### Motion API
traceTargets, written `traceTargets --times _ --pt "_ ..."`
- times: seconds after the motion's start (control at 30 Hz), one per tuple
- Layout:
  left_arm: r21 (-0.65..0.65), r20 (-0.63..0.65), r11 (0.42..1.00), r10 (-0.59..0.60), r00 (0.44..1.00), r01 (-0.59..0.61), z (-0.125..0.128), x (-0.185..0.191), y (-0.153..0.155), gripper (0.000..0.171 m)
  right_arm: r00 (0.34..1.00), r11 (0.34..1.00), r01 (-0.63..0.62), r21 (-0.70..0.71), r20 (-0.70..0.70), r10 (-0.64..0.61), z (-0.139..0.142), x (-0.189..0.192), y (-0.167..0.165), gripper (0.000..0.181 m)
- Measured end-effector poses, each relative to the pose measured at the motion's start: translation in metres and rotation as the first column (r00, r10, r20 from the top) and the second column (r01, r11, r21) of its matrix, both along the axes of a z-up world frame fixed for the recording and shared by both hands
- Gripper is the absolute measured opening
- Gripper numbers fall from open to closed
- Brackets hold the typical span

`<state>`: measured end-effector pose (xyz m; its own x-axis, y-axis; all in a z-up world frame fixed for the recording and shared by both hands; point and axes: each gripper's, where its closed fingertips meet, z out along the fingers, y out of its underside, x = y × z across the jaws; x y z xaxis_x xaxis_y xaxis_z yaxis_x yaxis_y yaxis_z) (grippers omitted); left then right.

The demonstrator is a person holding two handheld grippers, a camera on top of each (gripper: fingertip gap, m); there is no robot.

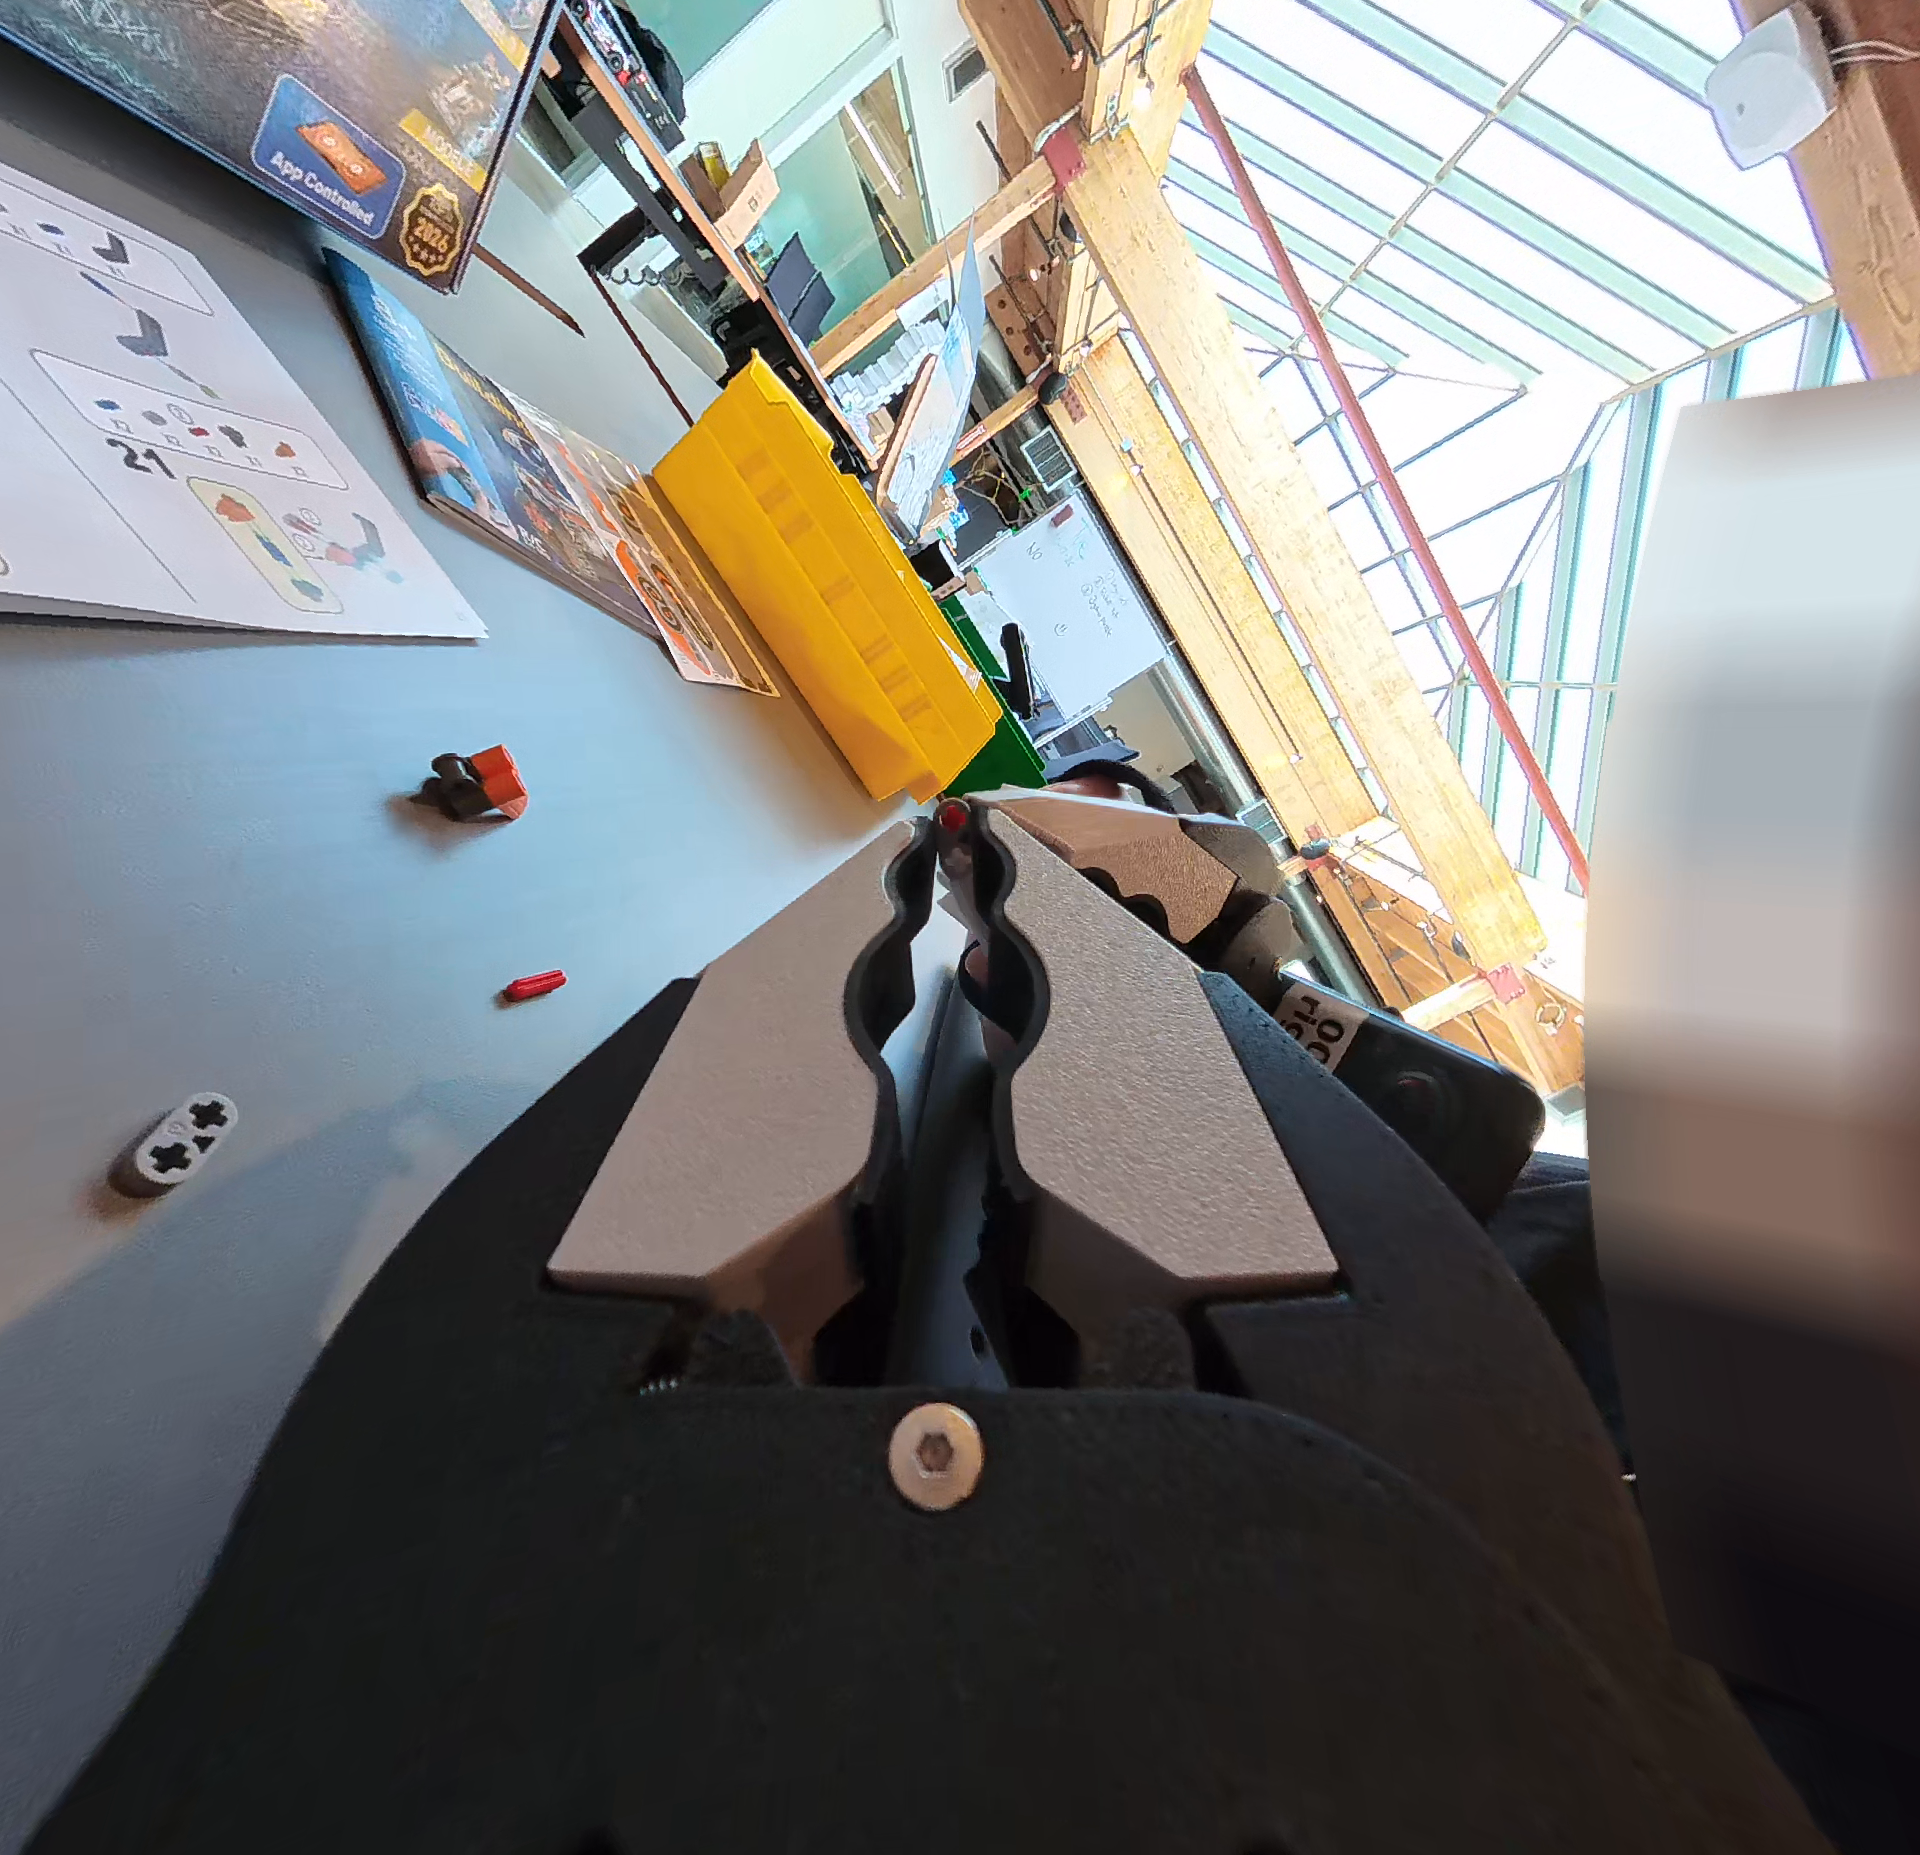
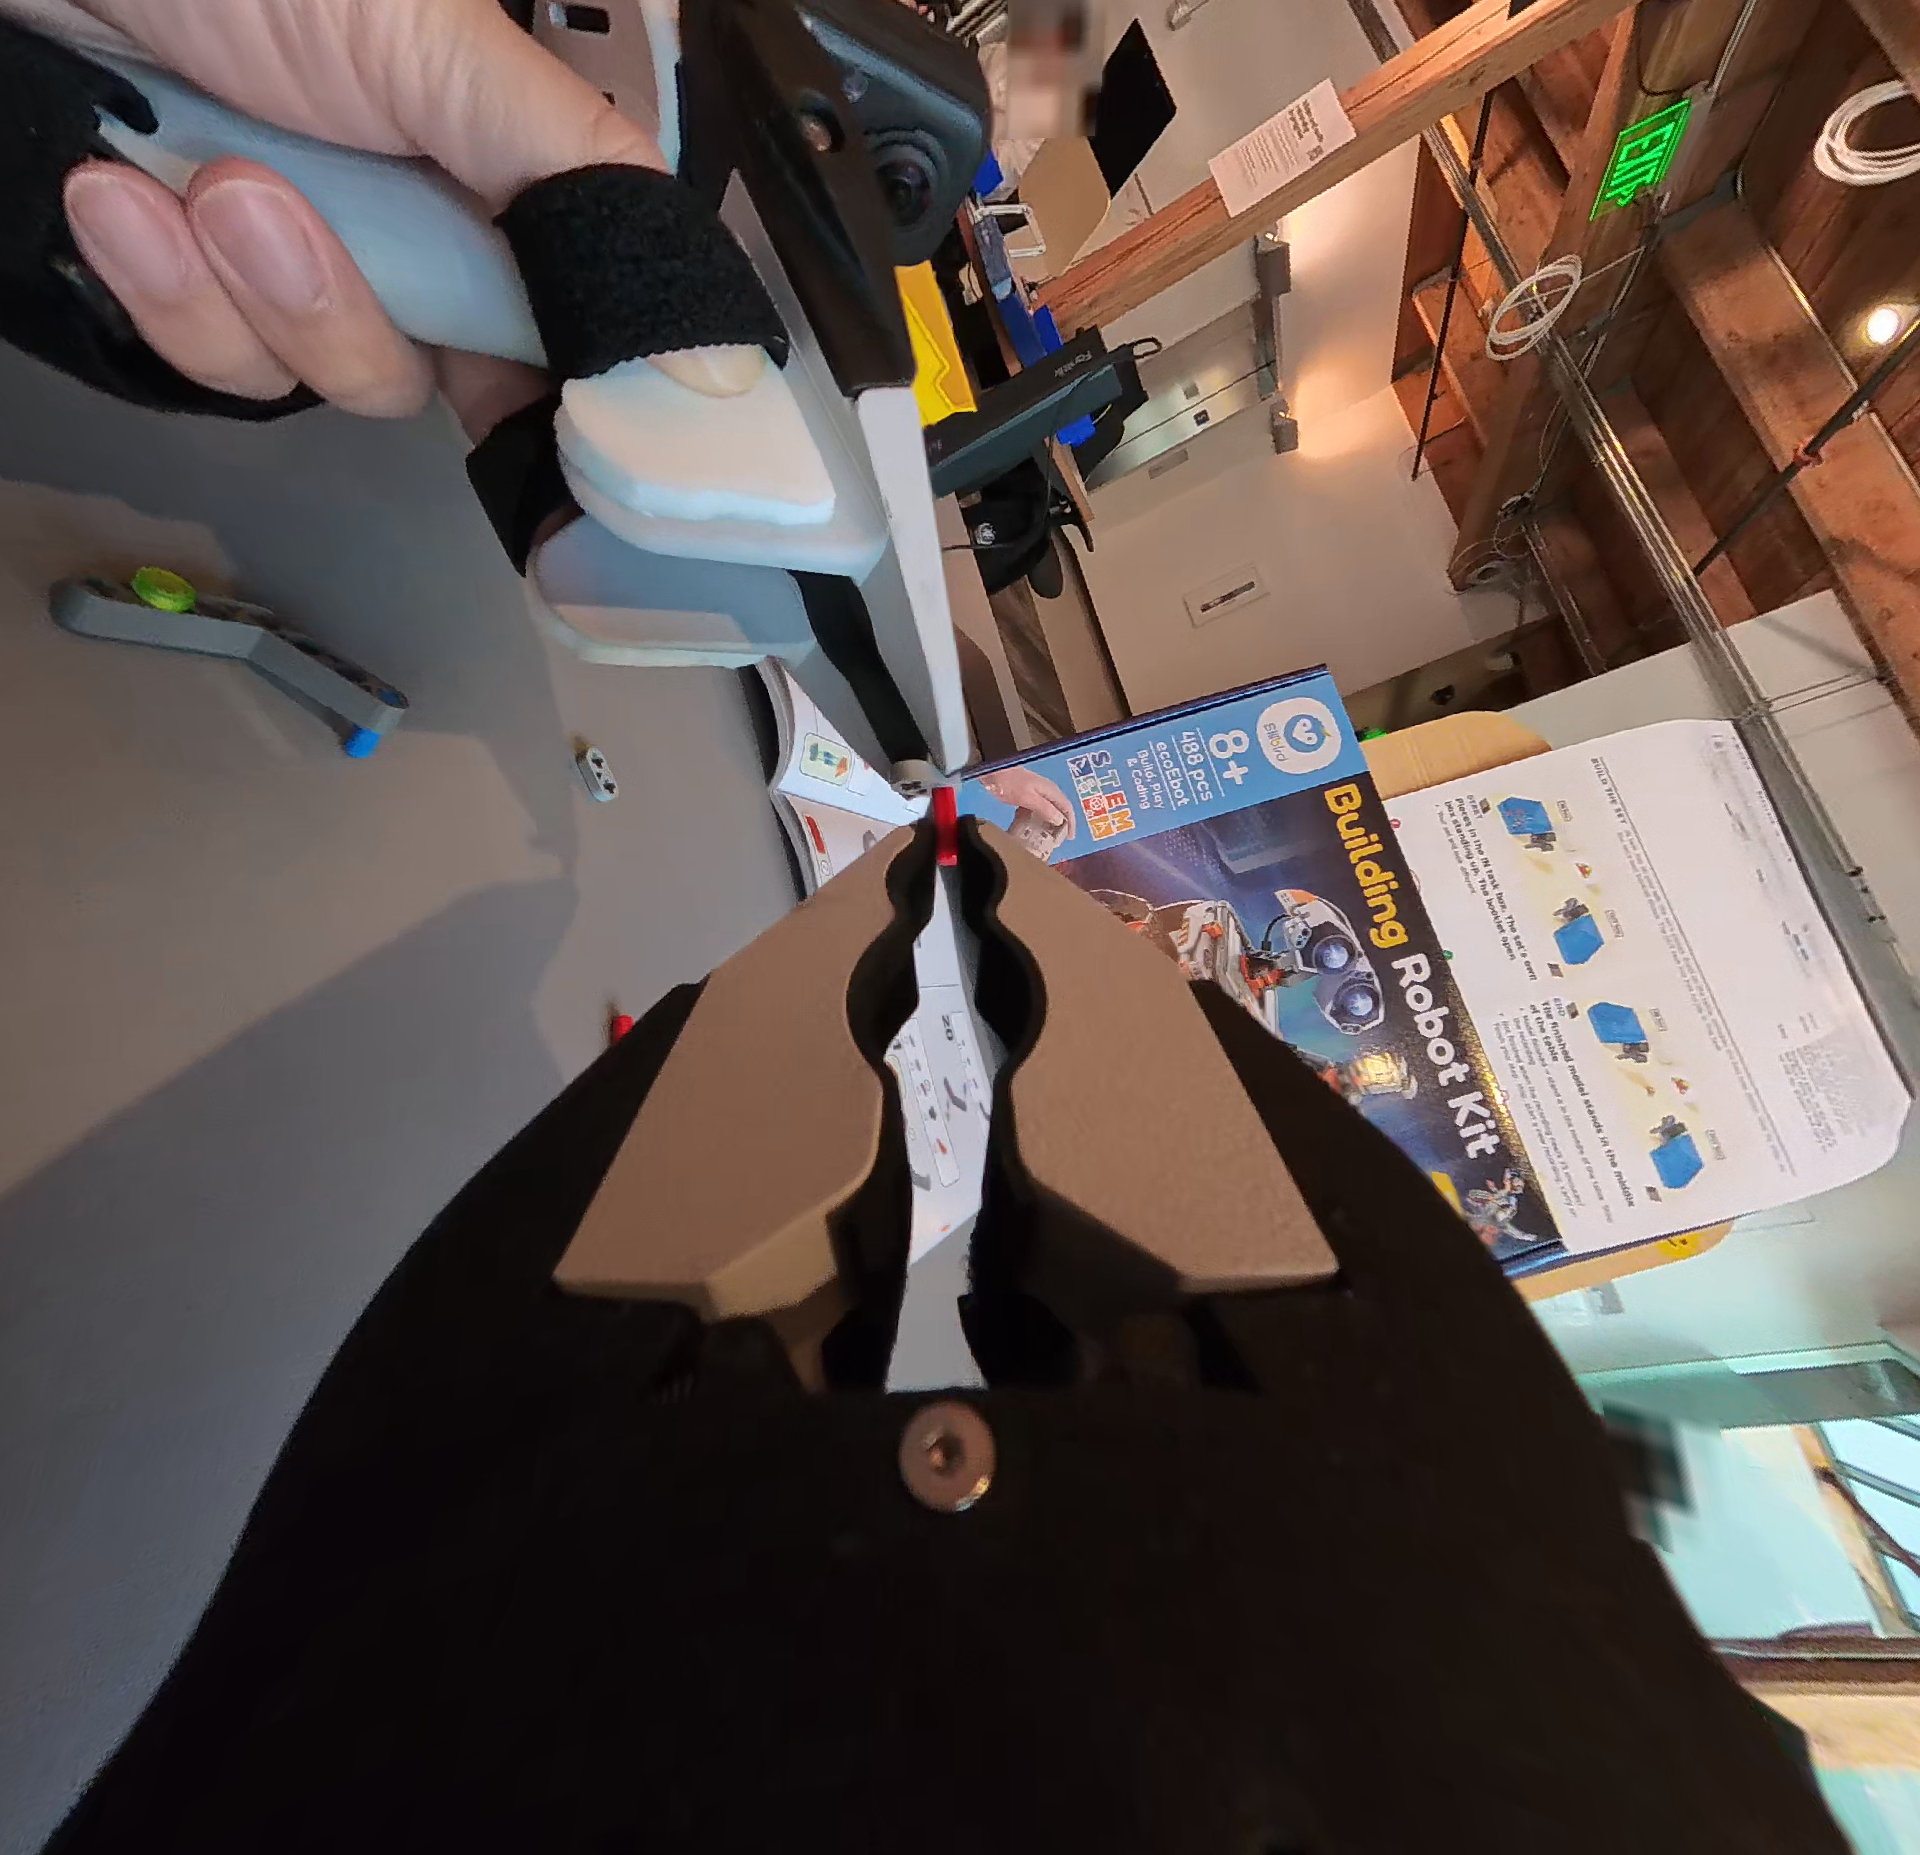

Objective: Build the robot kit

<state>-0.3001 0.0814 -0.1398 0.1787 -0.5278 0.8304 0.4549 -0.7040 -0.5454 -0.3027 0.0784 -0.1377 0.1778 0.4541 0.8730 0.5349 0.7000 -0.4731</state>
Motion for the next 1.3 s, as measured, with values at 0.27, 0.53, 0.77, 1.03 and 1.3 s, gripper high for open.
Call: traceTargets --times 0.27,0.53,0.77,1.03,1.3 --pt "0.011 0.003 1.000 -0.027 1.000 0.027 0.002 0.001 -0.003 0.005 0.998 0.998 -0.050 -0.030 -0.026 0.050 0.002 0.001 -0.004 0.003" --pt "0.050 -0.047 0.994 -0.100 0.994 0.102 0.003 0.006 -0.013 0.005 0.982 0.972 -0.187 -0.145 -0.052 0.181 0.001 0.006 -0.011 0.003" --pt "0.053 -0.088 0.994 -0.095 0.992 0.100 -0.002 0.005 -0.012 0.005 0.985 0.970 -0.172 -0.172 -0.052 0.166 -0.002 0.004 -0.010 0.003" --pt "0.051 -0.106 0.996 -0.073 0.992 0.078 -0.004 0.003 -0.009 0.005 0.987 0.971 -0.157 -0.182 -0.060 0.149 -0.004 0.003 -0.010 0.003" --pt "0.045 -0.082 0.995 -0.089 0.993 0.092 -0.003 0.003 -0.011 0.005 0.982 0.963 -0.182 -0.197 -0.076 0.170 -0.002 0.003 -0.011 0.003"
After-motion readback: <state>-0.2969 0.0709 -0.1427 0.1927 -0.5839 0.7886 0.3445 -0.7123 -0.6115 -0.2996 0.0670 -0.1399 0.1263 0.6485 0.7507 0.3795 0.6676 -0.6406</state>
